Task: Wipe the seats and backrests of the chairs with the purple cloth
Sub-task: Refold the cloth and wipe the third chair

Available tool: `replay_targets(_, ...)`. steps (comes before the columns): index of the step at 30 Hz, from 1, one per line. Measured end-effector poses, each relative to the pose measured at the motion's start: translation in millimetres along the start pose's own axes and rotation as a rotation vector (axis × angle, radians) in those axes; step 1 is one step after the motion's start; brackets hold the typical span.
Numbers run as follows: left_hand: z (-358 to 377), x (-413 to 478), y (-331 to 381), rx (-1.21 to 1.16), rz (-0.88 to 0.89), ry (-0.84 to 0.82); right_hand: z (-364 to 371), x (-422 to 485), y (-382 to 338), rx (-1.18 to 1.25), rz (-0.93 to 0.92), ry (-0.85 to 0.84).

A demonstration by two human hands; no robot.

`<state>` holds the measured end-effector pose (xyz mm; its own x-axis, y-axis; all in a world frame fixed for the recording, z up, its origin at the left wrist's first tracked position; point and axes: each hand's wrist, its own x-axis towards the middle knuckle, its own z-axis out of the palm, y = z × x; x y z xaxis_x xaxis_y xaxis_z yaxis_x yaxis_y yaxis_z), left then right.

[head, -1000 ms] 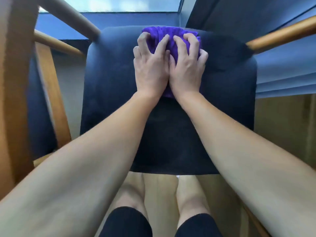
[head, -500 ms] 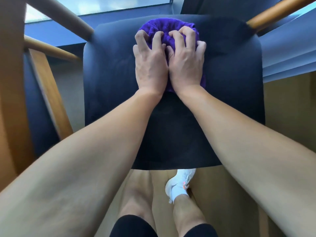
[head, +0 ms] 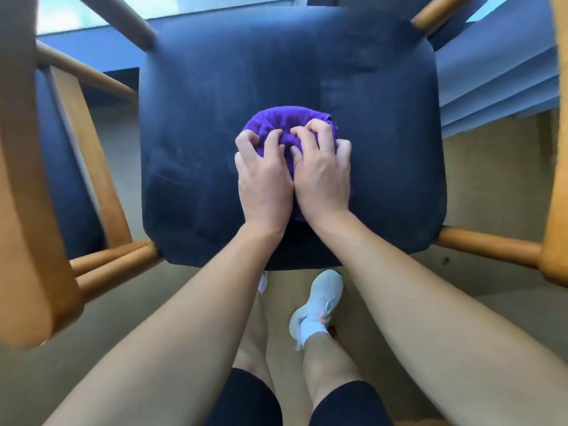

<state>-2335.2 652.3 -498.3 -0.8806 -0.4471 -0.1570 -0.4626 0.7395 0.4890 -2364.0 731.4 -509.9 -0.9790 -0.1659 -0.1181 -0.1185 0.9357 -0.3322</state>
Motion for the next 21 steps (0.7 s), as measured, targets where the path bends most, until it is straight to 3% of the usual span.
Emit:
replay_targets(8,-16,-45,5,-0.136,0.002,-0.12,-23,-51,6,0.12,0.084,-0.068)
replay_targets(16,-1,42,77,-0.337,0.189,-0.106,-62,33,35,0.159,0.184,0.285)
replay_targets(18,12,73,92,-0.326,0.181,-0.107,-62,67,46,0.149,0.178,0.267)
replay_targets(21,34,99,97,-0.13,0.229,-0.125,-50,103,60,0.081,0.19,0.131)
